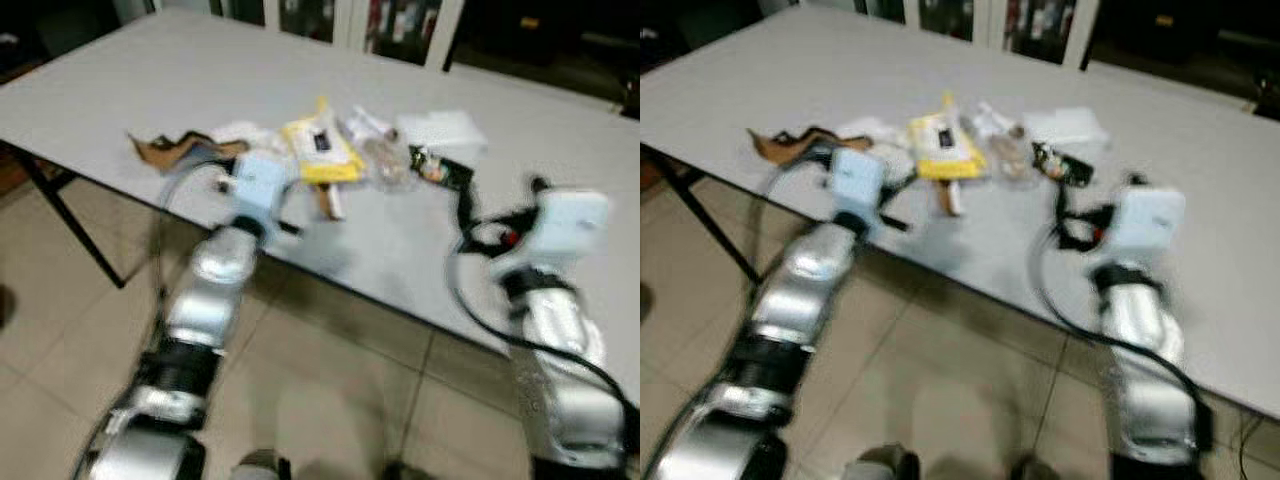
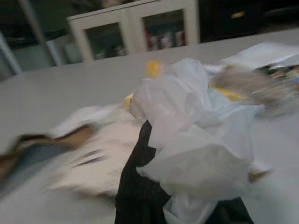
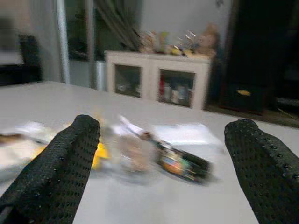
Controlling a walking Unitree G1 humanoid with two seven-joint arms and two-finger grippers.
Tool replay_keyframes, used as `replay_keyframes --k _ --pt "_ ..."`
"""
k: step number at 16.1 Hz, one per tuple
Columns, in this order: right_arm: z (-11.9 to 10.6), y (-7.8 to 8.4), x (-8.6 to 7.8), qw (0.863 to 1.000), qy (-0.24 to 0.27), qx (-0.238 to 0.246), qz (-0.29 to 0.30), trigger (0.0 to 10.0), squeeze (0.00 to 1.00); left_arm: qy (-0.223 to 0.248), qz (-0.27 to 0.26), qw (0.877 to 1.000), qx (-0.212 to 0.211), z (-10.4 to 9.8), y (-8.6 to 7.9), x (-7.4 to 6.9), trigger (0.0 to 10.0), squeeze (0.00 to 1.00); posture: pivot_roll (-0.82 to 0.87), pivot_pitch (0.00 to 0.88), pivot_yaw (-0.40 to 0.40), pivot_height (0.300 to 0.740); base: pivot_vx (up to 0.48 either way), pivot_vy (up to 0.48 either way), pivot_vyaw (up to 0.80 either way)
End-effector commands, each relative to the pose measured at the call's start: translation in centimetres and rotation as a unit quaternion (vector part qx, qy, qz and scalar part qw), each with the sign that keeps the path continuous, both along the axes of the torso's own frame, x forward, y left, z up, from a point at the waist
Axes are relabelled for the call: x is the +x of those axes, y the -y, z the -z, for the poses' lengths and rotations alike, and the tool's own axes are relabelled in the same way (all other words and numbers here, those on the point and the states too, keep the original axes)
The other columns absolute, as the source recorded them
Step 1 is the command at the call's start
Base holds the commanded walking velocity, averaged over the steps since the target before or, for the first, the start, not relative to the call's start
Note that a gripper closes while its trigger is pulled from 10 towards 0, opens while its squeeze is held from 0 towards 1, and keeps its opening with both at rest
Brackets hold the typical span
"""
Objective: Picking trash to rubbish bin
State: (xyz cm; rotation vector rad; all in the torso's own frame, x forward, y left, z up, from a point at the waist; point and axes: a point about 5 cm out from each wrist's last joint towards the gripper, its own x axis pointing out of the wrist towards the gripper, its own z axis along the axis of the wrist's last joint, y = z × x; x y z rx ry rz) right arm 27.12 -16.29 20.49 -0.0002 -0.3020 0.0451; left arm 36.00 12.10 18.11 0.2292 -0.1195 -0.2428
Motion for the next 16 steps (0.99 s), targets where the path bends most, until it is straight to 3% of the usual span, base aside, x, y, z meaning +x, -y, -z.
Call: replay_keyframes --k 1,4,6,11,12,16 --pt "-0.14 0.62 -0.12 1.0 -0.001 -0.007 0.015 10.0 1.0 -0.002 0.007 1.0 -0.003 0.13 0.58 -0.03 10.0 0.0 0.23 0.131 -0.003 0.74 0.0 0.48 0.0" --pt "-0.32 0.71 0.04 1.0 -0.002 -0.007 0.022 10.0 1.0 -0.003 0.005 1.0 -0.001 0.2 0.52 0.02 10.0 0.0 0.23 0.133 -0.003 0.74 0.0 0.48 -0.77" --pt "-0.4 0.76 0.07 1.0 -0.002 -0.007 0.024 10.0 0.92 -0.006 0.004 1.0 0.001 0.33 0.48 0.04 10.0 0.0 0.23 0.136 -0.004 0.74 0.0 0.48 -0.77" --pt "-0.53 0.8 0.08 1.0 -0.001 -0.01 0.025 10.0 0.82 -0.008 0.002 1.0 0.004 0.55 0.51 -0.02 10.0 0.0 0.23 0.139 -0.005 0.74 0.0 0.48 -0.71" --pt "-0.57 0.78 0.09 1.0 0.001 -0.01 0.024 10.0 0.58 -0.009 0.002 1.0 0.004 0.59 0.5 -0.01 10.0 0.0 0.23 0.139 -0.005 0.74 0.0 0.48 0.0" --pt "-0.62 0.66 0.13 1.0 0.001 -0.012 0.023 10.0 0.28 -0.015 0.003 1.0 0.004 0.78 0.55 0.0 10.0 0.0 0.23 0.141 -0.007 0.74 0.0 0.437 0.0"
